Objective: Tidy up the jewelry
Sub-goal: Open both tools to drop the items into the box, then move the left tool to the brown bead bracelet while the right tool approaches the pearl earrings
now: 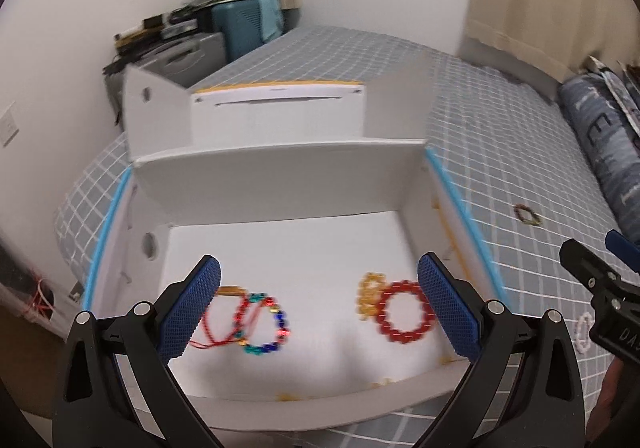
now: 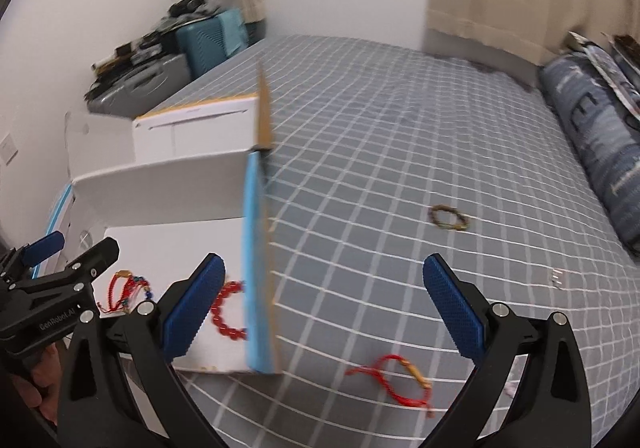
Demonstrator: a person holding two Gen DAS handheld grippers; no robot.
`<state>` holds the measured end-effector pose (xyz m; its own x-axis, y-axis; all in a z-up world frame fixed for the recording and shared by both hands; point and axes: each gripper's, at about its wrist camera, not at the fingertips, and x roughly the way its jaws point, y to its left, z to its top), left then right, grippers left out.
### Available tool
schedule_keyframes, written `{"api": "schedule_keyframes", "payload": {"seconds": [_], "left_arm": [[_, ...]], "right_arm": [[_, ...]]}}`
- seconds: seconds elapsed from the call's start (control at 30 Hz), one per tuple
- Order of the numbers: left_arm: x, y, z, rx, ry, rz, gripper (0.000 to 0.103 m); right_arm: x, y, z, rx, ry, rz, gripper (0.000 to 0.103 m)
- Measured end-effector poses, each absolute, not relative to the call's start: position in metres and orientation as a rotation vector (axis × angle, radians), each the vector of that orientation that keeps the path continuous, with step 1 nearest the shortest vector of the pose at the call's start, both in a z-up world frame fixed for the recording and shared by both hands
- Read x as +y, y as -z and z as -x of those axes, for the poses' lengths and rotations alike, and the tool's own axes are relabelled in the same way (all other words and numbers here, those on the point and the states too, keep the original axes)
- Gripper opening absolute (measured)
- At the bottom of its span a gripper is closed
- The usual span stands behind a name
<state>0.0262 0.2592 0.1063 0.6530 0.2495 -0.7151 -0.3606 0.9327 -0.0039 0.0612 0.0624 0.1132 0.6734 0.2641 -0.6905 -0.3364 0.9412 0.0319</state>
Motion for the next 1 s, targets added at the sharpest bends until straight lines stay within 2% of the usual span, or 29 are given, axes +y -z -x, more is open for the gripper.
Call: {"api": "schedule_keyframes", "payload": {"seconds": [0.43,0.67,1.0], "left_arm": [[0.150,-0.123,-0.063,0.785,-0.181,0.094,0.097],[0.109,-0.126,-0.092,0.823,-0.051,0.151,0.097],[0.054,-0.090,-0.157,0.879,-0.014,0.090,0.097]], "right_arm": [[-0.057,-0.130,-0.062,0.749,-0.162,0.062,0.095],[-0.111,-0.130,-0.071,0.774,-0.124,-0.025,0.095],[-0.157,-0.094,-0.112,0.793,-0.057,0.001,0.095]]}}
